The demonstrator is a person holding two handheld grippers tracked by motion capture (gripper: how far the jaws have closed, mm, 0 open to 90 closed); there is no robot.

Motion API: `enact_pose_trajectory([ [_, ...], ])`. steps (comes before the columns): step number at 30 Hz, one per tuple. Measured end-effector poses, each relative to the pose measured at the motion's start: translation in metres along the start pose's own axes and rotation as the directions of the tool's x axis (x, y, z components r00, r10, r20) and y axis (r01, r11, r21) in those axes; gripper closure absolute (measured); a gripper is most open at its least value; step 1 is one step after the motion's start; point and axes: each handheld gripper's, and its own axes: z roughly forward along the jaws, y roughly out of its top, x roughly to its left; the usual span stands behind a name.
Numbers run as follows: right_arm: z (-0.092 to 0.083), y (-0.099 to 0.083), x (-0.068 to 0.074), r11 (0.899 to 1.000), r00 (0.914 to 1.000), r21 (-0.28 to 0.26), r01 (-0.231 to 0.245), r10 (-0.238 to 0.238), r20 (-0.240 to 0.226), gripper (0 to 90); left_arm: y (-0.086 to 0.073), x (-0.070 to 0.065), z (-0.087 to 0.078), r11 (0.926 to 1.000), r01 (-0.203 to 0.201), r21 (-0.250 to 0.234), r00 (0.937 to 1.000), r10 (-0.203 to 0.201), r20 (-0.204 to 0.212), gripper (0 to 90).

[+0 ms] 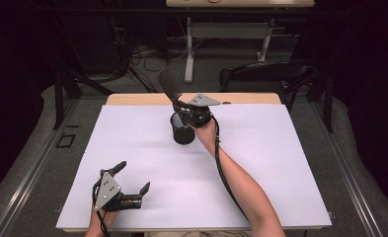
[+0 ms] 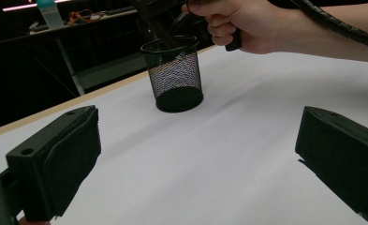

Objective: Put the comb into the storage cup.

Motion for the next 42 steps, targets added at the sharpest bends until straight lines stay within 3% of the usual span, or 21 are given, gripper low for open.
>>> enact_pose_trajectory([
  [42, 0.008, -0.014, -0.001, 0.998, 0.9999, 0.069, -0.009, 0.01, -0.006, 72.8, 0.0, 0.0, -0.002, 1.0, -0.004, -0.002, 1.0, 0.004, -0.007, 0.5],
])
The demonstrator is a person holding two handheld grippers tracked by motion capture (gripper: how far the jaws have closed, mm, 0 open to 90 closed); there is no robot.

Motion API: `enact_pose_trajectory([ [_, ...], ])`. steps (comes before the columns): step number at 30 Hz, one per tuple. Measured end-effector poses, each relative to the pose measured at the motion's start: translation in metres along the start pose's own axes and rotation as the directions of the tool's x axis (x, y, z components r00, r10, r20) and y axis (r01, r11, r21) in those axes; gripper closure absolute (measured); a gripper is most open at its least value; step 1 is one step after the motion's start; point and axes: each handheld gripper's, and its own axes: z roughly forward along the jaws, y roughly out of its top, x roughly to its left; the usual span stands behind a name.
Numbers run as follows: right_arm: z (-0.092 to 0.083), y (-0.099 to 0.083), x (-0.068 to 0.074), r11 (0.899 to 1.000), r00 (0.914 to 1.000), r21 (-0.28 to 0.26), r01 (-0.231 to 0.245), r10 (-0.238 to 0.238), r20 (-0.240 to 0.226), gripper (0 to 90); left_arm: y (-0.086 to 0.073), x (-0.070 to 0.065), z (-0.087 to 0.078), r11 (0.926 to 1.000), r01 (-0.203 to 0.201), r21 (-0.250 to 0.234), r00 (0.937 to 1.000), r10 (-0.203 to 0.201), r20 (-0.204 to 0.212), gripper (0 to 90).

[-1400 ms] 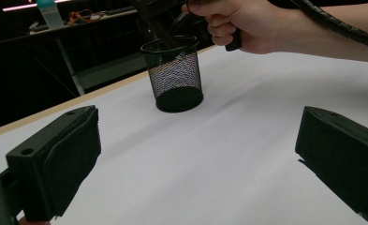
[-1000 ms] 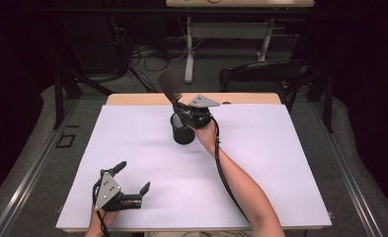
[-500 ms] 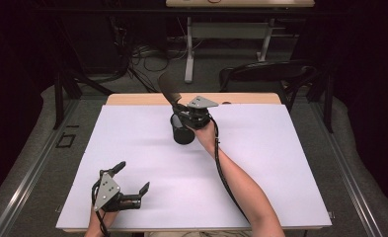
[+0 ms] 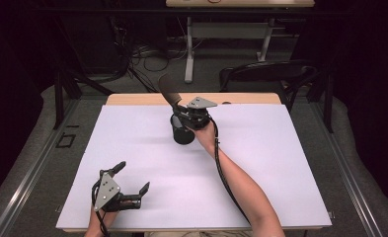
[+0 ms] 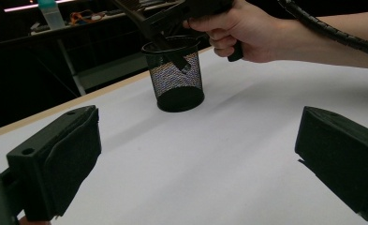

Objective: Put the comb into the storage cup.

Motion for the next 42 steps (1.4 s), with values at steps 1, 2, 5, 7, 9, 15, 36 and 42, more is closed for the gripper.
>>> enact_pose_trajectory([
  [1, -0.0001, -0.0001, -0.0001, 1.0, 1.0, 0.001, -0.001, 0.001, 0.001, 72.8, 0.0001, 0.0, -0.0001, 1.0, -0.001, 0.0, 1.0, 0.001, 0.0, 0.6],
  [2, -0.0002, -0.0001, -0.0001, 1.0, 1.0, 0.001, -0.001, 0.001, 0.002, 72.8, 0.0, -0.0001, -0.0002, 1.0, -0.001, 0.0, 1.0, 0.001, 0.0, 0.6],
  [5, 0.0002, -0.0002, -0.0002, 1.0, 1.0, 0.002, 0.002, -0.002, 0.005, 72.8, -0.0001, -0.0001, -0.0001, 1.0, -0.001, 0.001, 1.0, 0.001, 0.0, 0.5],
  [7, 0.0005, -0.0006, -0.0006, 1.0, 1.0, 0.004, 0.004, -0.004, 0.006, 72.8, 0.0, -0.0001, -0.0001, 1.0, -0.001, 0.001, 1.0, 0.001, 0.0, 0.6],
  [9, 0.001, -0.0013, -0.0008, 1.0, 0.9999, 0.008, 0.006, -0.006, 0.009, 72.8, 0.0001, -0.0001, -0.0003, 1.0, -0.004, 0.0, 1.0, 0.004, 0.0, 0.6],
  [15, 0.0006, -0.0023, -0.001, 1.0, 0.9999, 0.01, 0.004, -0.004, 0.01, 72.9, -0.0001, 0.0, 0.0001, 1.0, -0.001, 0.001, 1.0, 0.001, -0.001, 0.6],
  [36, -0.0076, -0.0071, 0.0, 0.999, 1.0, 0.05, 0.003, -0.003, 0.003, 72.6, 0.0006, -0.0009, 0.001, 1.0, -0.006, 0.001, 1.0, 0.006, 0.002, 0.7],
  [42, -0.009, -0.0051, 0.002, 0.998, 0.9999, 0.058, 0.01, -0.011, 0.001, 72.6, 0.001, -0.0008, -0.0003, 1.0, -0.008, -0.005, 1.0, 0.008, -0.001, 0.8],
])
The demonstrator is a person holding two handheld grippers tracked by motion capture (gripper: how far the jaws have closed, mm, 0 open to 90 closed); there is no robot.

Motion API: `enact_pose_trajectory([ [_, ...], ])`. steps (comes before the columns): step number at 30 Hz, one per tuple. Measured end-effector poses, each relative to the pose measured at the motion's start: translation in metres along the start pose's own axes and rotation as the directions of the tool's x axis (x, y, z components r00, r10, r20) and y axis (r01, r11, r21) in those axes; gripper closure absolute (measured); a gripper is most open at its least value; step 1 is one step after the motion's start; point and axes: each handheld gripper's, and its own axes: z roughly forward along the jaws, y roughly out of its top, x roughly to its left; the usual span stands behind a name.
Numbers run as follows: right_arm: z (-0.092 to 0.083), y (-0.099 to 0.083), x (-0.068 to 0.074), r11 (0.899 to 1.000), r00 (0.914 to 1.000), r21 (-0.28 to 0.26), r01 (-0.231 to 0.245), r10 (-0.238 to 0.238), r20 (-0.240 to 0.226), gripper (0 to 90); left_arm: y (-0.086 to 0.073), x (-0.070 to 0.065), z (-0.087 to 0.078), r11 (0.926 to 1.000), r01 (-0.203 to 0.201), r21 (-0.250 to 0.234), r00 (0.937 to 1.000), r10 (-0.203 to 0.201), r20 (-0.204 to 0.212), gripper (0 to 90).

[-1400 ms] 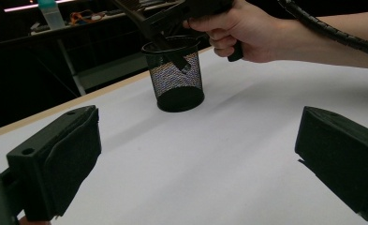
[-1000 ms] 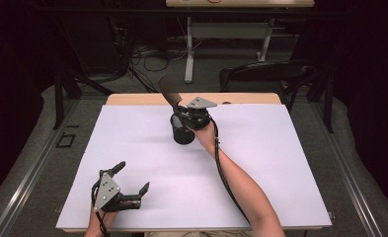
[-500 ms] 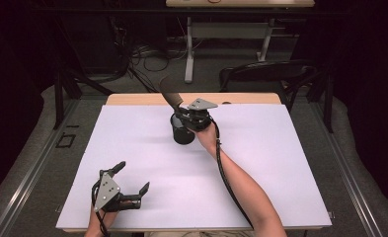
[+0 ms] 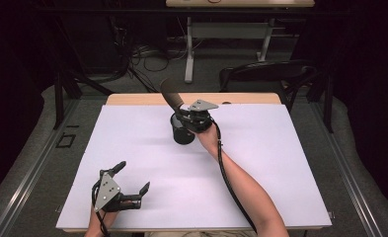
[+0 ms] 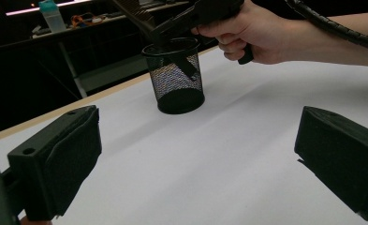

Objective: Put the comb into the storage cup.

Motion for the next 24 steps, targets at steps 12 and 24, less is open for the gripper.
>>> enact_pose_trajectory([
  [12, -0.008, 0.0, 0.005, 0.998, 0.9984, 0.042, 0.055, -0.056, 0.01, 68.9, 0.0, 0.0, 0.001, 1.0, 0.0, 0.0, 1.0, 0.0, 0.002, 0.8],
  [24, -0.029, 0.005, 0.004, 0.989, 0.9992, 0.147, 0.02, -0.014, -0.039, 43.0, 0.001, -0.001, 0.001, 1.0, -0.008, 0.0, 0.9999, 0.008, 0.007, 0.8],
])
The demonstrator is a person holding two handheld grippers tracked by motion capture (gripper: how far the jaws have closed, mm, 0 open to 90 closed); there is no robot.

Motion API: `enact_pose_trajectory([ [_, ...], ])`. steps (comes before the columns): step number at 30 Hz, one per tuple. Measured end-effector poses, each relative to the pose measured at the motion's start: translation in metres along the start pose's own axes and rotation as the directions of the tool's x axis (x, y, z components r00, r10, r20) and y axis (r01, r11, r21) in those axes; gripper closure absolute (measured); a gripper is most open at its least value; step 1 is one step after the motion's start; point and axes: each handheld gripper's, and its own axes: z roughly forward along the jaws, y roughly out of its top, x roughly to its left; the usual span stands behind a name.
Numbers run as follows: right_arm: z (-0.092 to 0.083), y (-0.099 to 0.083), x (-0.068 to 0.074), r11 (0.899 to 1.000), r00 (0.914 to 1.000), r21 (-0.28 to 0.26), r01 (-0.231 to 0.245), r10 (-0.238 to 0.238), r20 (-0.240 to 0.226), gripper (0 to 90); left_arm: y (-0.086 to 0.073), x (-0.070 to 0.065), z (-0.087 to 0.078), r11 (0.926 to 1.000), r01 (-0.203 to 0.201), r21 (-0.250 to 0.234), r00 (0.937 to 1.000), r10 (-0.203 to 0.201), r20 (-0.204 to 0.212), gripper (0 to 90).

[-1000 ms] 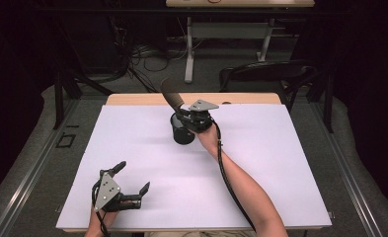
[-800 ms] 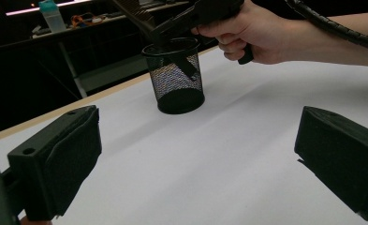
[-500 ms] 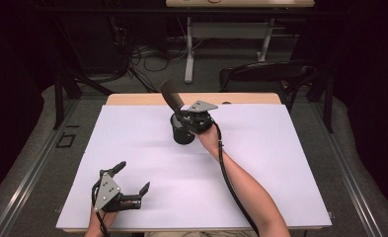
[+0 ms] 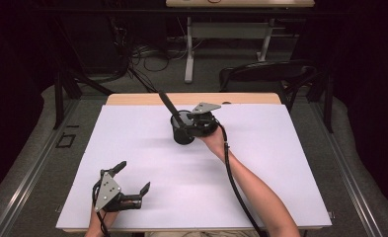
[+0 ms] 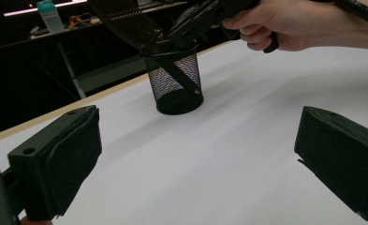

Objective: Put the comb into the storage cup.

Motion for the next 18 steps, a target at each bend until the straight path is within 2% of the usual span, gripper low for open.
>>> enact_pose_trajectory([
  [5, -0.01, 0.002, 0.003, 0.999, 0.9995, 0.034, -0.014, 0.015, -0.026, 33.1, 0.0, 0.0, 0.0, 1.0, 0.001, 0.0, 1.0, -0.001, -0.001, 0.8],
  [8, -0.017, 0.003, 0.005, 0.998, 0.9976, 0.054, -0.014, 0.018, -0.066, 23.9, 0.0, -0.001, 0.001, 1.0, -0.001, 0.001, 1.0, 0.001, 0.002, 0.8],
  [10, -0.02, 0.004, 0.006, 0.997, 0.9969, 0.077, -0.015, 0.021, -0.076, 15.5, 0.0, -0.001, 0.0, 1.0, 0.0, 0.0, 1.0, 0.0, 0.0, 0.8],
  [18, -0.039, 0.0, 0.005, 0.994, 0.9927, 0.103, -0.026, 0.037, -0.115, 6.9, 0.0, -0.001, 0.001, 1.0, 0.0, 0.003, 1.0, 0.0, 0.0, 0.8],
])
